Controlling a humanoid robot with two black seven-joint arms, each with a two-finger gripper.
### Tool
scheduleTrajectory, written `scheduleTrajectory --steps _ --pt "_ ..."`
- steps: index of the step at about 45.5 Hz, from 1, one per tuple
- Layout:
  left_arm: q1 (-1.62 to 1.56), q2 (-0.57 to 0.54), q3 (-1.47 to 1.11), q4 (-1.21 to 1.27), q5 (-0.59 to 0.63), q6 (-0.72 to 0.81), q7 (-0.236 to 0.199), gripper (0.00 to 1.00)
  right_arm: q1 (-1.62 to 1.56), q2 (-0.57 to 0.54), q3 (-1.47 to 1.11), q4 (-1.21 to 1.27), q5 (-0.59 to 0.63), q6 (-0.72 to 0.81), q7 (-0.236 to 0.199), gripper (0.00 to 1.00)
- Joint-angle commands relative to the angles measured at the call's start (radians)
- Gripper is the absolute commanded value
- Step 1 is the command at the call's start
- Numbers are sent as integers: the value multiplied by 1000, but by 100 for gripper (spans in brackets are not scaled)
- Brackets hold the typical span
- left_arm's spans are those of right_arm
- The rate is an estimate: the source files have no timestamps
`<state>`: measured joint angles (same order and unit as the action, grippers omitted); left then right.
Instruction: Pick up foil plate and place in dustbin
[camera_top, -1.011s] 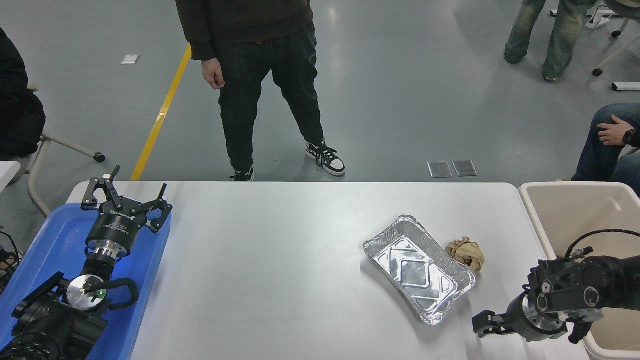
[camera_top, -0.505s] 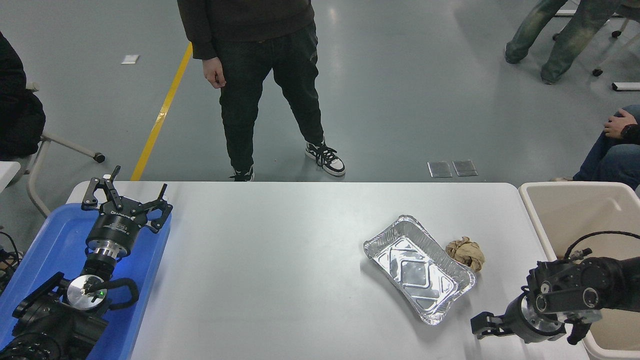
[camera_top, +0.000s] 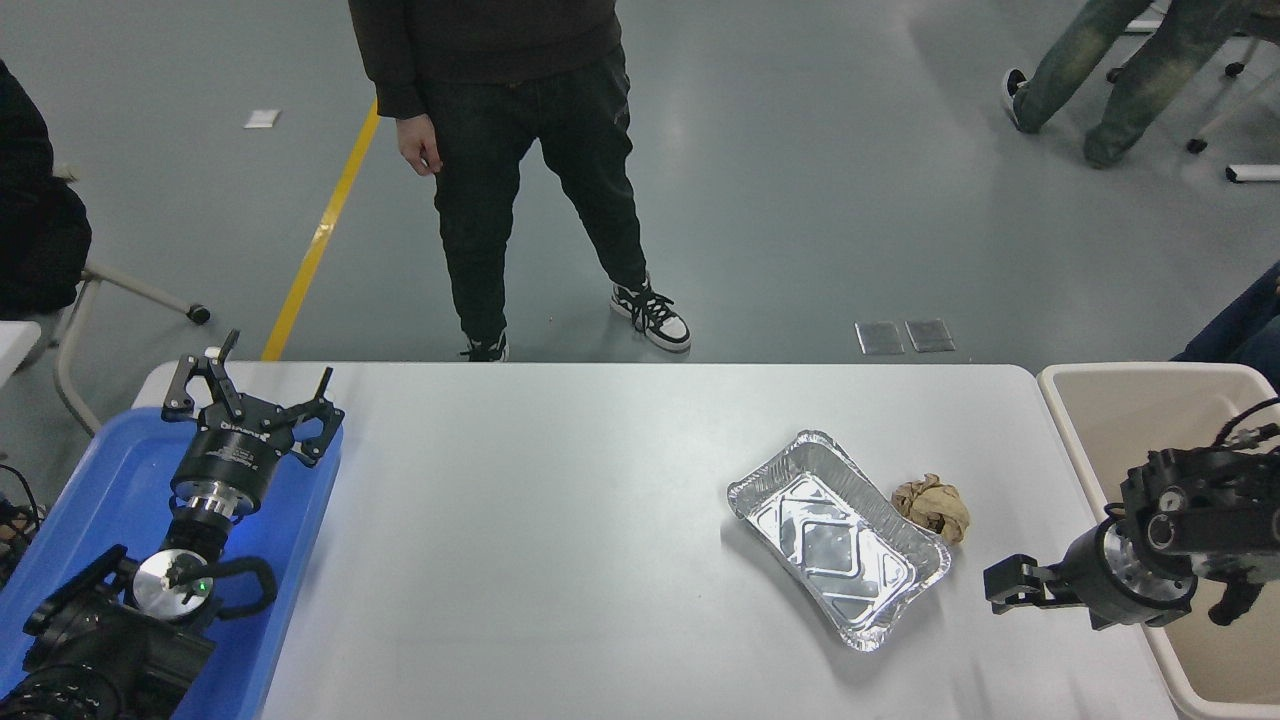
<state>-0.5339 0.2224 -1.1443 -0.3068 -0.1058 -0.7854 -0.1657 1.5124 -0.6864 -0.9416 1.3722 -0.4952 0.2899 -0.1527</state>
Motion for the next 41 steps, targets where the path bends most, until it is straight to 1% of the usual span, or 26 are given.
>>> scheduleTrajectory --steps 1,7,14,21,30,34,41 --pt "0 0 0 0 0 0 0 99 247 -64 -112 88 20 78 -2 100" --pt "0 0 1 0 2 0 0 99 451 -33 -226 154 124 121 -1 100" --pt "0 0 2 0 2 0 0 99 701 91 -351 226 243 186 1 100" --pt "0 0 2 0 2 0 2 99 839 197 -367 229 366 275 -1 100" --pt "0 0 3 0 2 0 2 99 910 278 -370 231 432 321 -1 100" --pt "0 0 2 0 2 0 2 99 954 295 -370 231 466 360 -1 100" --pt "0 0 3 0 2 0 2 99 1014 300 -368 231 474 414 -1 100"
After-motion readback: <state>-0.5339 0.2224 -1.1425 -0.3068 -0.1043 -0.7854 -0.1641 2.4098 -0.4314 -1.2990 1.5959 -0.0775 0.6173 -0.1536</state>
